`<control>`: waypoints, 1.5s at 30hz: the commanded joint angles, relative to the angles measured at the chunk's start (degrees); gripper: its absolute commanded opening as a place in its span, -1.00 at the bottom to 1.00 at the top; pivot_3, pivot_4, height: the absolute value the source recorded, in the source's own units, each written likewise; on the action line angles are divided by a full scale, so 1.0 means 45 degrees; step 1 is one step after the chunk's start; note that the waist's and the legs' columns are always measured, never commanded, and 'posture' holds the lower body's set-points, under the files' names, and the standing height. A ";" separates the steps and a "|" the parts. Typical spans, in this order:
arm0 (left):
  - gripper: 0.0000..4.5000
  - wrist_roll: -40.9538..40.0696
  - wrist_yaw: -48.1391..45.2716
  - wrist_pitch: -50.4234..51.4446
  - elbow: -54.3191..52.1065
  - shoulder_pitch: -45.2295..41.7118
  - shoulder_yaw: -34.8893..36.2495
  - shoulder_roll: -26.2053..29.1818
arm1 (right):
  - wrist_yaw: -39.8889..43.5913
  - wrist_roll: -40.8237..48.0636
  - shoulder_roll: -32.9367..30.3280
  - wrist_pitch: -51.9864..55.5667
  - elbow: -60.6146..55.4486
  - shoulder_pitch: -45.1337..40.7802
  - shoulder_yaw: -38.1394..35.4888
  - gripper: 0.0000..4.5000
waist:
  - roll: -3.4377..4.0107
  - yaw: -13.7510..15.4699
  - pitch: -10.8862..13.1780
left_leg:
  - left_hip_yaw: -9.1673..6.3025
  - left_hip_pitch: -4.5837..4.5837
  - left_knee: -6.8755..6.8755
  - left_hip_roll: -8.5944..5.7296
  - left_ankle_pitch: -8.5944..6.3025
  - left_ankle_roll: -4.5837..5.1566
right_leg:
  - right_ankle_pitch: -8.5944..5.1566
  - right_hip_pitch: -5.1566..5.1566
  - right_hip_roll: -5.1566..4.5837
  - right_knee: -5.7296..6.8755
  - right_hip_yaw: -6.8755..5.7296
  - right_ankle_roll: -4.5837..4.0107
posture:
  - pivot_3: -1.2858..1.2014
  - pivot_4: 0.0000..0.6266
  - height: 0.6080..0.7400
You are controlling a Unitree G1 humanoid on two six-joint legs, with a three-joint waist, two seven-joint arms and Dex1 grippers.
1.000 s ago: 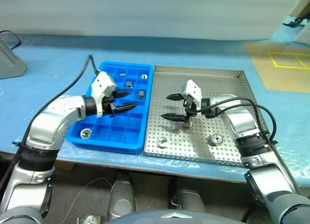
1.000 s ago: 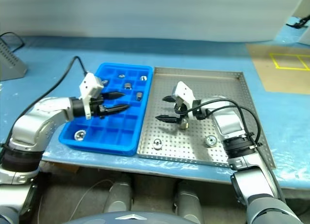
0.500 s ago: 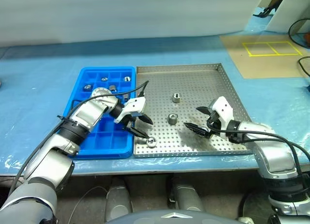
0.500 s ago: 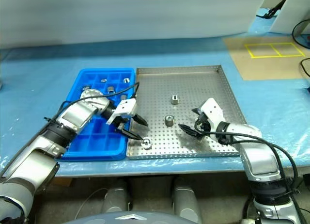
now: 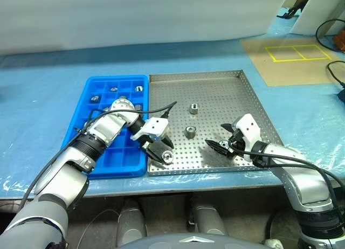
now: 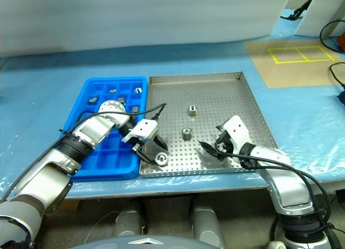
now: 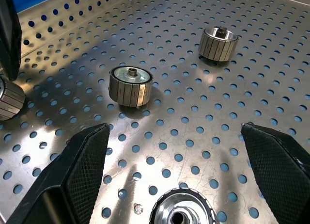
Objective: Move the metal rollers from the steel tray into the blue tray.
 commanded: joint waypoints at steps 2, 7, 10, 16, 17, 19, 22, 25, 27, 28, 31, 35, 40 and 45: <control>0.34 0.0224 -0.0065 0.0842 -0.0539 -0.0134 0.0127 -0.0060 | -0.0154 0.0177 -0.0164 0.0018 -0.0571 -0.0078 -0.0010 1.00 | 0.0000 -0.0013 0.0000 | 0.0000 0.0001 0.0012 0.0000 -0.0001 0.0003 | 0.0000 0.0004 -0.0001 0.0002 0.0002 0.0002 | -0.32 -0.52 1.00; 0.34 0.0665 0.0394 0.1081 -0.0679 -0.0050 0.0059 -0.0318 | -0.0370 0.0245 -0.0158 0.0229 -0.0719 -0.0115 -0.0023 1.00 | 0.0001 -0.0023 -0.0001 | 0.0002 0.0001 0.0018 0.0001 -0.0006 0.0010 | 0.0000 0.0004 -0.0001 0.0003 0.0003 0.0003 | -0.33 -0.52 1.00; 0.34 0.0996 0.0234 0.0886 -0.0611 -0.0178 -0.0126 -0.0353 | -0.0488 0.0265 -0.0178 0.0363 -0.0915 0.0128 0.0009 1.00 | 0.0003 -0.0031 -0.0002 | 0.0004 0.0003 0.0020 -0.0001 -0.0012 0.0020 | -0.0001 0.0013 -0.0004 -0.0002 0.0003 0.0004 | -0.34 -0.52 1.00; 0.34 0.2259 0.0480 -0.0483 -0.0168 -0.0517 -0.0628 -0.0471 | -0.0701 0.0306 -0.0105 0.0421 -0.1158 0.0477 0.0042 1.00 | 0.0003 -0.0069 -0.0002 | 0.0007 0.0005 0.0022 0.0001 -0.0016 0.0025 | -0.0003 0.0013 -0.0002 -0.0007 0.0006 0.0008 | -0.35 -0.52 1.00; 0.34 0.2342 0.0421 -0.0663 -0.0143 -0.0565 -0.0675 -0.0512 | -0.0739 0.0282 -0.0107 0.0368 -0.1130 0.0542 0.0051 1.00 | 0.0003 -0.0071 -0.0002 | 0.0007 0.0005 0.0023 0.0001 -0.0016 0.0025 | -0.0004 0.0014 -0.0002 -0.0007 0.0004 0.0009 | -0.35 -0.52 1.00; 0.34 0.2399 0.0299 -0.0729 -0.0146 -0.0645 -0.0699 -0.0601 | -0.0763 0.0278 -0.0111 0.0244 -0.1047 0.0653 0.0038 1.00 | 0.0003 -0.0080 -0.0002 | 0.0007 0.0004 0.0030 0.0000 -0.0017 0.0026 | -0.0005 0.0014 -0.0003 -0.0008 0.0006 0.0011 | -0.36 -0.52 1.00; 0.34 0.2668 0.0272 -0.1187 -0.0059 -0.0789 -0.0765 -0.0629 | -0.0803 0.0250 -0.0081 0.0079 -0.0922 0.0784 0.0043 1.00 | 0.0003 -0.0080 -0.0002 | 0.0008 0.0002 0.0034 0.0001 -0.0018 0.0028 | -0.0006 0.0014 -0.0003 -0.0008 0.0007 0.0012 | -0.35 -0.52 1.00; 0.34 0.2868 0.0412 -0.1422 0.0016 -0.0854 -0.0740 -0.0751 | -0.0863 0.0165 -0.0061 -0.0095 -0.0768 0.0827 0.0138 1.00 | 0.0003 -0.0076 -0.0002 | 0.0008 -0.0003 0.0034 0.0000 -0.0021 0.0033 | -0.0006 0.0014 -0.0004 -0.0011 0.0006 0.0013 | -0.35 -0.52 1.00; 0.34 0.2943 0.0462 -0.1419 0.0153 -0.0871 -0.0694 -0.0805 | -0.0914 0.0113 -0.0038 -0.0190 -0.0660 0.0795 0.0220 1.00 | 0.0003 -0.0075 -0.0002 | 0.0008 -0.0005 0.0035 -0.0002 -0.0025 0.0038 | -0.0006 0.0014 -0.0007 -0.0014 0.0006 0.0014 | -0.35 -0.52 1.00; 0.34 0.2938 0.0457 -0.1434 0.0198 -0.0868 -0.0657 -0.0816 | -0.0935 0.0085 -0.0030 -0.0235 -0.0616 0.0768 0.0260 1.00 | 0.0003 -0.0077 -0.0002 | 0.0008 -0.0005 0.0035 -0.0002 -0.0026 0.0040 | -0.0006 0.0014 -0.0007 -0.0015 0.0006 0.0014 | -0.35 -0.52 1.00; 0.26 0.2820 0.0460 -0.1537 0.0277 -0.0819 -0.0504 -0.0874 | -0.0967 0.0083 -0.0007 -0.0334 -0.0494 0.0669 0.0324 1.00 | 0.0003 -0.0077 -0.0002 | 0.0008 -0.0005 0.0035 -0.0001 -0.0026 0.0040 | -0.0007 0.0014 -0.0006 -0.0015 0.0005 0.0014 | -0.34 -0.52 1.00; -0.22 0.2935 0.0777 -0.1356 0.0434 -0.0784 -0.0395 -0.0931 | -0.1005 0.0014 -0.0007 -0.0471 -0.0253 0.0470 0.0454 1.00 | 0.0003 -0.0082 -0.0002 | 0.0010 -0.0001 0.0036 -0.0002 -0.0026 0.0040 | -0.0007 0.0014 -0.0007 -0.0014 0.0007 0.0015 | -0.34 -0.52 1.00; -0.25 0.2930 0.0677 -0.1079 0.0774 -0.0818 -0.0429 -0.0875 | -0.1169 -0.0138 0.0020 -0.0597 -0.0016 0.0184 0.0564 1.00 | 0.0004 -0.0066 -0.0004 | 0.0010 -0.0001 0.0042 -0.0007 -0.0026 0.0041 | -0.0007 0.0018 -0.0013 -0.0013 0.0007 0.0015 | -0.33 -0.52 1.00; -0.25 0.2656 0.1116 -0.0547 0.0873 -0.0943 -0.0050 -0.1018 | -0.0985 0.0126 0.0034 -0.0586 0.0062 -0.0093 0.0519 1.00 | 0.0004 -0.0064 -0.0004 | 0.0010 0.0001 0.0051 -0.0006 -0.0026 0.0041 | -0.0007 0.0022 -0.0013 -0.0010 0.0007 0.0015 | -0.32 -0.52 1.00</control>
